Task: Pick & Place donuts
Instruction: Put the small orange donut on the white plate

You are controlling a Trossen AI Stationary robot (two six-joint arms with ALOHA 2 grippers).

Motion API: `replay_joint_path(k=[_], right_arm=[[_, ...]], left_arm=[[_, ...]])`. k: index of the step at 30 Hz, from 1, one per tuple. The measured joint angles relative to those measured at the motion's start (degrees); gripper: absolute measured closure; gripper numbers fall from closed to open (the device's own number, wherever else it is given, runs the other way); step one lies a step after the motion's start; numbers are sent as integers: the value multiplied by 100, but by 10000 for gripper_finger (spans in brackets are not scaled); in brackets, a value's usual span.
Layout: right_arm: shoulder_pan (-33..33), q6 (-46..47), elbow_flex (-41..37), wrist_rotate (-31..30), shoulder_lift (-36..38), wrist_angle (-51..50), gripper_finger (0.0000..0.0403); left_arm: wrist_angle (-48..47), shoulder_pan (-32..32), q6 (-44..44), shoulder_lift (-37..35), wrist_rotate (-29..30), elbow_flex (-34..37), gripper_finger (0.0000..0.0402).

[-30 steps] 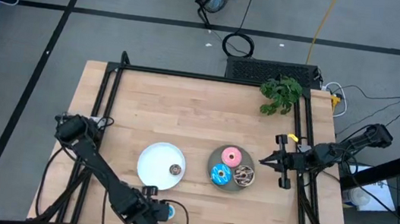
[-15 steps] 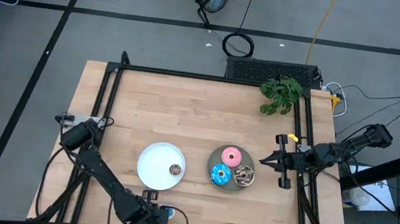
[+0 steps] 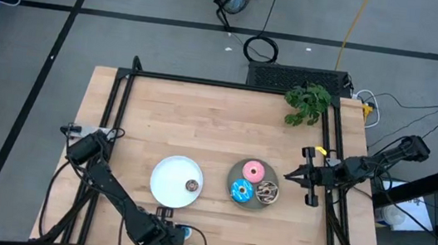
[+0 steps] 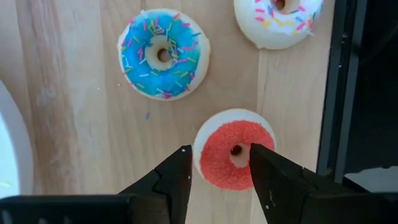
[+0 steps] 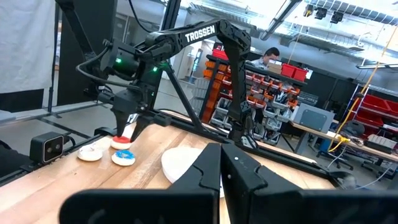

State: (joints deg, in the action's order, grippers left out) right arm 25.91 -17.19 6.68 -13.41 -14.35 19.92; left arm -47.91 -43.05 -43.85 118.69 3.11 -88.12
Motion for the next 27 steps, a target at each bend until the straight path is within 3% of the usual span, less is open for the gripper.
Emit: replay_joint_path(k=[19, 22, 27], right_arm=[[0, 20, 0, 0, 0, 2, 403], [0, 20, 0, 0, 0, 2, 403], [0, 20, 0, 0, 0, 0, 403]], left_arm=[[110, 44, 52, 275, -200, -9, 244], [108, 69, 67, 275, -269, -9, 267], [106, 76, 184, 282, -313, -9, 340]])
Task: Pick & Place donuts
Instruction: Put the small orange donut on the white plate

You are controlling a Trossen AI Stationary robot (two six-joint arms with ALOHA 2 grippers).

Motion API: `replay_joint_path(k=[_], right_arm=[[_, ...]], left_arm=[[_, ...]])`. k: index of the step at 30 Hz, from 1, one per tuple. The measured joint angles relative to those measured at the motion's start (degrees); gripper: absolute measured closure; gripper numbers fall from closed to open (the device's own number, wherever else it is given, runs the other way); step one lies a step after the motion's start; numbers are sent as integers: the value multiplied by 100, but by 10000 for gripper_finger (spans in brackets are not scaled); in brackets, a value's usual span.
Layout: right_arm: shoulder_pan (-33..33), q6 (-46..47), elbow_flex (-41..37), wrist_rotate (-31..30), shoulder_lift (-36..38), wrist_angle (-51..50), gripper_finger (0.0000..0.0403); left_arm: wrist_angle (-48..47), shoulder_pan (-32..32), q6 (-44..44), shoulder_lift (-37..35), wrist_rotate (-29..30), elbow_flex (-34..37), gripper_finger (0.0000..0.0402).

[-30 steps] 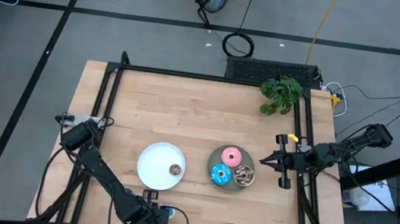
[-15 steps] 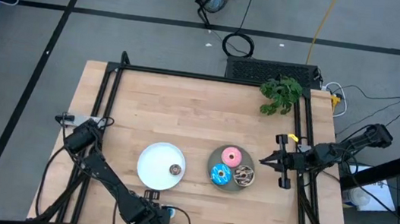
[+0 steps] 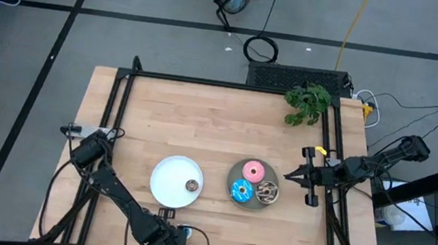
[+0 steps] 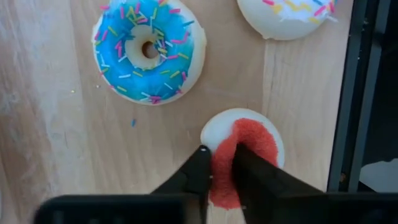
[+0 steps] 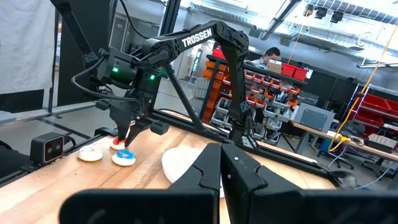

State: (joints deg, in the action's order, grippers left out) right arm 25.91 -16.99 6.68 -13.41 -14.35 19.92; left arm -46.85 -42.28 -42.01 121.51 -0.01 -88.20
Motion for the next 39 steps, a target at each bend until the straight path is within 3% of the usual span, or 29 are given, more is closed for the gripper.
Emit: replay_joint_path(k=[4, 10, 15, 30, 34, 39], right_arm=[[0, 0, 0, 0, 0, 0, 403], [0, 0, 0, 0, 0, 2, 403], [0, 0, 0, 0, 0, 2, 403], [0, 0, -2, 0, -2, 0, 403], [0, 0, -3, 0, -2, 8, 403], [0, -4, -4, 0, -2, 19, 403]], left_arm=[[0, 9, 33, 2, -1, 2, 389], [-27, 24, 17, -22, -18, 4, 377], [-404, 26, 21, -240, 70, 13, 393], [-2385, 24, -211, -2020, 1413, 13, 392], [-2888, 276, -176, -2508, 1666, 11, 379], [-3086, 822, 414, -2818, 1665, 9, 393]])
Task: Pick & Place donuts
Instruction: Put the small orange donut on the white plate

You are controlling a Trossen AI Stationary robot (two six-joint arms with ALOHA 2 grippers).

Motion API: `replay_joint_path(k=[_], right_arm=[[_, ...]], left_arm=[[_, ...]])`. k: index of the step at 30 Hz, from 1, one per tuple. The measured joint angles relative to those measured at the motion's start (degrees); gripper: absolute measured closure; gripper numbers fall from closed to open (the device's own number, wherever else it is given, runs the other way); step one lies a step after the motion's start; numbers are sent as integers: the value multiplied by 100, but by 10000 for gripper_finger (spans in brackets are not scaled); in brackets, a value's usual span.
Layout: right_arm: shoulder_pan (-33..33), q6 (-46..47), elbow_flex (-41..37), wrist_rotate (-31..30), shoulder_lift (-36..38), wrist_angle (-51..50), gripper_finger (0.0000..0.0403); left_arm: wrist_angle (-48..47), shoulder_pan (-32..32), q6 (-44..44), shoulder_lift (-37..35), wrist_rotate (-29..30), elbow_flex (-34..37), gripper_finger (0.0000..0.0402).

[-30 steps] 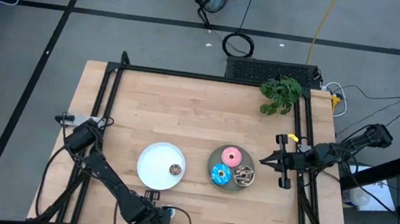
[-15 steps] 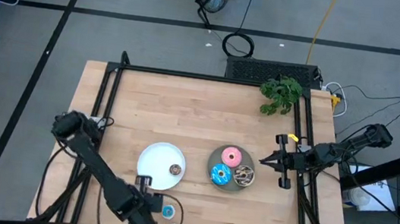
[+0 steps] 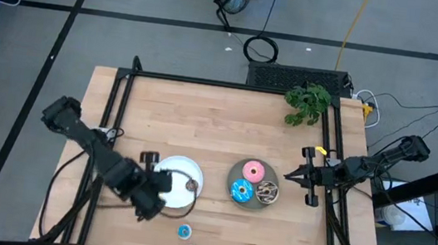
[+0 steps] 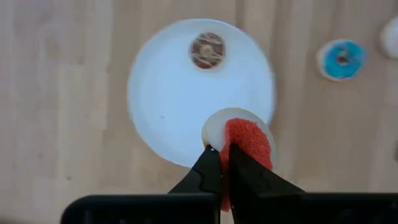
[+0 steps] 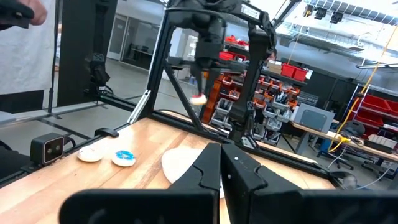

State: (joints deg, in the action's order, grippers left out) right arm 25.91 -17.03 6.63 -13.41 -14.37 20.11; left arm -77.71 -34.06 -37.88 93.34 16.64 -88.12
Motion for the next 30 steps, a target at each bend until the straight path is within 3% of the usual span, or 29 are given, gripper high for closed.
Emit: replay_joint_path(k=[6, 12, 17, 23, 30], right_arm=[[0, -11, 0, 0, 0, -3, 403], [0, -15, 0, 0, 0, -22, 403], [0, -16, 0, 0, 0, -21, 403], [0, -38, 0, 0, 0, -21, 403], [0, -38, 0, 0, 0, -21, 403]], left_arm=[[217, 726, 910, -23, -130, 110, 379], [1015, 1319, 1538, -15, -531, 929, 380], [1485, 1522, 1677, -13, -961, 1488, 385], [1517, 1647, 1679, -15, -1025, 1723, 372], [2048, 1630, 1828, -15, -1016, 1727, 386]])
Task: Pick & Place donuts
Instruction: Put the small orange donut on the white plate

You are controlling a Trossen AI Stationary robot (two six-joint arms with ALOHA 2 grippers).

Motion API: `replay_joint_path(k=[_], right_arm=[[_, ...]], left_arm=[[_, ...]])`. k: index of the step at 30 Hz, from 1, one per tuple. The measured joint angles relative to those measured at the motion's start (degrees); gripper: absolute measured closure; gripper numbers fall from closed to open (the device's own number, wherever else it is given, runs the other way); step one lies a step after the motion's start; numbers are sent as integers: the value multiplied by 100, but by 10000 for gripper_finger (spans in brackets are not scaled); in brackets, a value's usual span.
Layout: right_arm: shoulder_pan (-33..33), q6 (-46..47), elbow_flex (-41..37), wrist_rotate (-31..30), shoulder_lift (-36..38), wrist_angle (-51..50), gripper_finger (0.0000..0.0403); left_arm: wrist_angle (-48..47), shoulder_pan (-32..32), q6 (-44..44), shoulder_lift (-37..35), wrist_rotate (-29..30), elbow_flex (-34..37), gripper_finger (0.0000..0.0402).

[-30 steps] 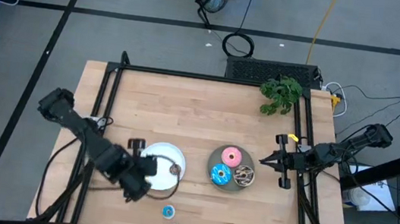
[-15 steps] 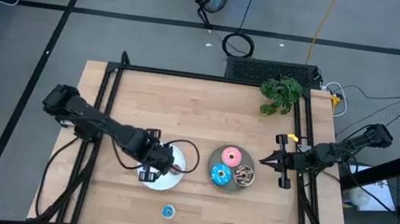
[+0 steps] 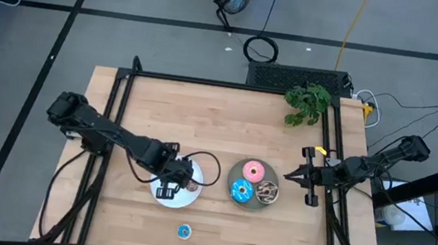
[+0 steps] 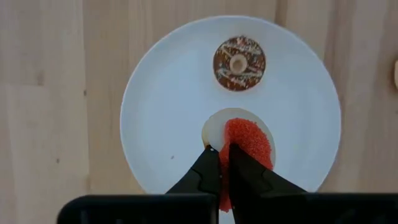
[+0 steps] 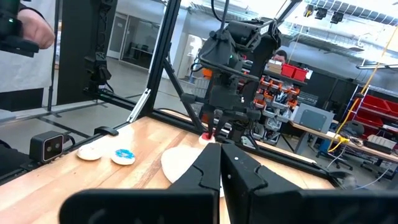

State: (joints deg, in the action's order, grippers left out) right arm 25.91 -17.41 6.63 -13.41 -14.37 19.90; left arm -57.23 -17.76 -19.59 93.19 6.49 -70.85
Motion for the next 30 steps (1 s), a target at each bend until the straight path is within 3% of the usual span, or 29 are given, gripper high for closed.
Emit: replay_joint_path(k=[7, 19, 30], right_arm=[[0, 11, 0, 0, 0, -2, 403], [0, 1, 0, 0, 0, -4, 403], [0, -22, 0, 0, 0, -4, 403]], left_arm=[[217, 130, 69, 0, 417, 30, 373], [1718, 437, -101, -2, -112, 1525, 385], [2194, 435, -369, -2, -91, 1979, 366]])
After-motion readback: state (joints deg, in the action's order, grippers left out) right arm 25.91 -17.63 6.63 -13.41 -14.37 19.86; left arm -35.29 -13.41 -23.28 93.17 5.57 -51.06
